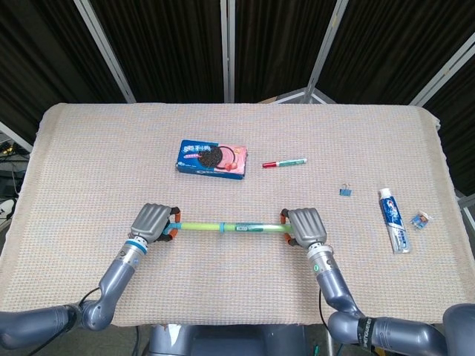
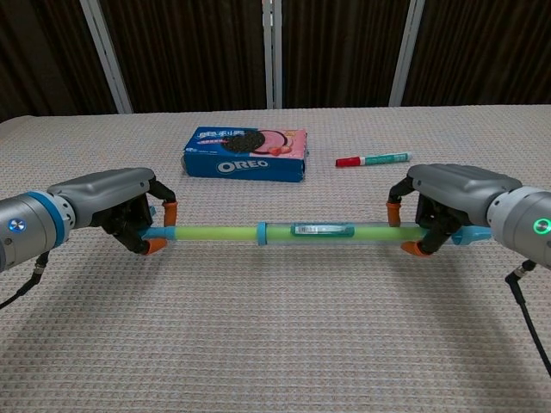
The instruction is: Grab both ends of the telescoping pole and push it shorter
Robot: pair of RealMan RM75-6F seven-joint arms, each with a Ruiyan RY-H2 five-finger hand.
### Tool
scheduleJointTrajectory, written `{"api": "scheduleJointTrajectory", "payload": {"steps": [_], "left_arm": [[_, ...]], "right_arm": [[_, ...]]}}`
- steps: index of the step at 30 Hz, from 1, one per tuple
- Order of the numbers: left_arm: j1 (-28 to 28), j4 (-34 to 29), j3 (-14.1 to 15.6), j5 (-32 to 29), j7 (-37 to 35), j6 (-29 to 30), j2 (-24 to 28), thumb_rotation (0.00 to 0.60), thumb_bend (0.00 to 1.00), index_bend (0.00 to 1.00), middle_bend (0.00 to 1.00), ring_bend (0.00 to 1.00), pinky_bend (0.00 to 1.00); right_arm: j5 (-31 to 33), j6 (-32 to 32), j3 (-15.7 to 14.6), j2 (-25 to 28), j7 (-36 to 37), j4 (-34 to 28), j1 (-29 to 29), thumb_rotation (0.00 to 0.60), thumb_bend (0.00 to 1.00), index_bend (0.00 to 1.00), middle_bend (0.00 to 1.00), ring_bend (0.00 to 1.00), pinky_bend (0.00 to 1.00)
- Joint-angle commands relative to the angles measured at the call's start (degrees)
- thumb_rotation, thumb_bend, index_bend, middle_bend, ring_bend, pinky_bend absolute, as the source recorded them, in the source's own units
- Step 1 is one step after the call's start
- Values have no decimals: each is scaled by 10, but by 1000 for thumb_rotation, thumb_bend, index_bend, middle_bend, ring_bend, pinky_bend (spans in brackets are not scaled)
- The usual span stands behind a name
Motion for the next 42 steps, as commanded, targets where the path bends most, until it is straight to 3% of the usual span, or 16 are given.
{"api": "scheduleJointTrajectory", "payload": {"steps": [1,18,20,22,24,26,28,42], "left_arm": [[-3,1,2,-3,2,0,-5,600,493,767,937,872,1000],[-8,12,8,10,-15,13,-18,600,491,749,937,872,1000],[-8,12,8,10,-16,14,-18,600,484,697,937,872,1000],[-7,12,9,11,-18,14,-17,600,466,521,937,872,1000],[-6,13,11,11,-22,13,-15,600,452,337,937,872,1000],[-3,15,12,11,-31,12,-10,600,445,189,937,872,1000],[2,14,14,19,-42,15,-2,600,442,95,936,872,1000],[48,-21,22,74,-100,73,83,600,441,65,910,868,1000]], "right_arm": [[0,0,-1,-1,0,0,1,600,463,669,1000,1000,1000],[-1,3,-4,-6,-3,-3,5,600,461,659,1000,1000,1000],[0,2,-4,-5,-1,-5,5,600,436,619,1000,1000,1000],[1,2,-5,-4,-1,-5,5,600,320,498,1000,1000,1000],[1,0,-5,-2,4,-7,4,600,115,312,1000,1000,1000],[-3,0,-5,2,9,-8,3,600,20,211,1000,1000,1000],[-10,4,-6,9,14,-11,0,600,0,163,1000,1000,1000],[-86,45,-24,106,66,-71,-42,600,0,142,1000,1000,1000]]}}
